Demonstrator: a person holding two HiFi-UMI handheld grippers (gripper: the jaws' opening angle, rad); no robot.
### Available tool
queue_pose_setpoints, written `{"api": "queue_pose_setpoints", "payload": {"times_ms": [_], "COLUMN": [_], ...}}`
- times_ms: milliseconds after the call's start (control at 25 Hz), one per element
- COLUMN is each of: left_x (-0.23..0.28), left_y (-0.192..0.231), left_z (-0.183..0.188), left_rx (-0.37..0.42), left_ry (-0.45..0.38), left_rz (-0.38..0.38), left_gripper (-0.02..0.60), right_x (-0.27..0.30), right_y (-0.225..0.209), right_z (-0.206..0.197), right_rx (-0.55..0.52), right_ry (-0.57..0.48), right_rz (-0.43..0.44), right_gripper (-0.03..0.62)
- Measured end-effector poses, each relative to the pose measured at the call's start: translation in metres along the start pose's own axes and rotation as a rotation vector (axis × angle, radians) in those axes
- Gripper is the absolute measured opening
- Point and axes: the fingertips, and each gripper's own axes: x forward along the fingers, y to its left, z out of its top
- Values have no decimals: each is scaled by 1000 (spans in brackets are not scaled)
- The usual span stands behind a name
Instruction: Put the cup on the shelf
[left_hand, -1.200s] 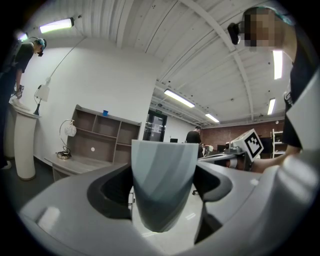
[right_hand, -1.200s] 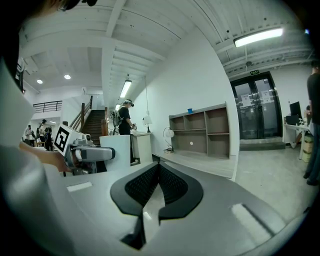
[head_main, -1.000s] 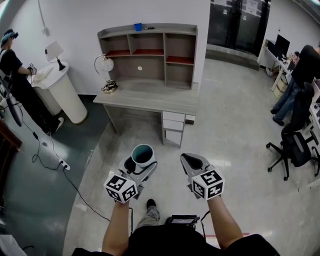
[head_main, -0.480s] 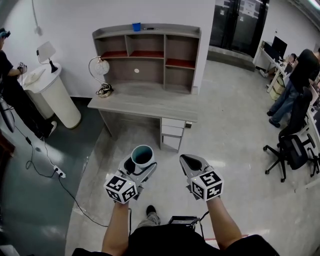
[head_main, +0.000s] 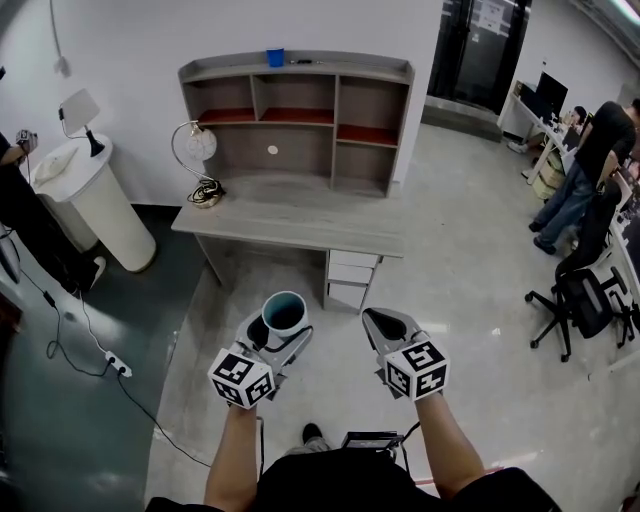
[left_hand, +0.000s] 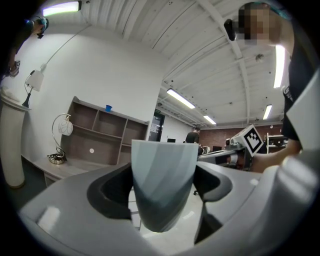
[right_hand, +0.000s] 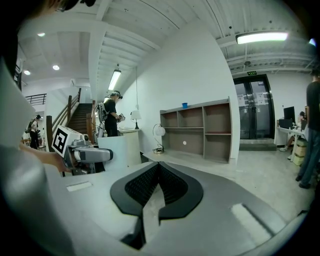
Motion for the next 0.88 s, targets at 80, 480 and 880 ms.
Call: {"api": "queue_pose_setpoints", "payload": {"times_ms": [80, 480, 880], "left_x": [-1, 2, 14], "left_y": [15, 53, 81], "left_z": [2, 5, -2], "left_rx": [5, -2, -21], "left_ry": [6, 10, 26], "left_rz": [-3, -24, -11], "left_gripper": [370, 370, 370], "right_x": [10, 49, 82], "right_y": [-2, 5, -2], "right_z": [4, 7, 3], "right_rx": [5, 15, 25], "right_ry": [-4, 14, 32], "right_rz": [-18, -34, -17], "right_gripper": [14, 14, 13]}}
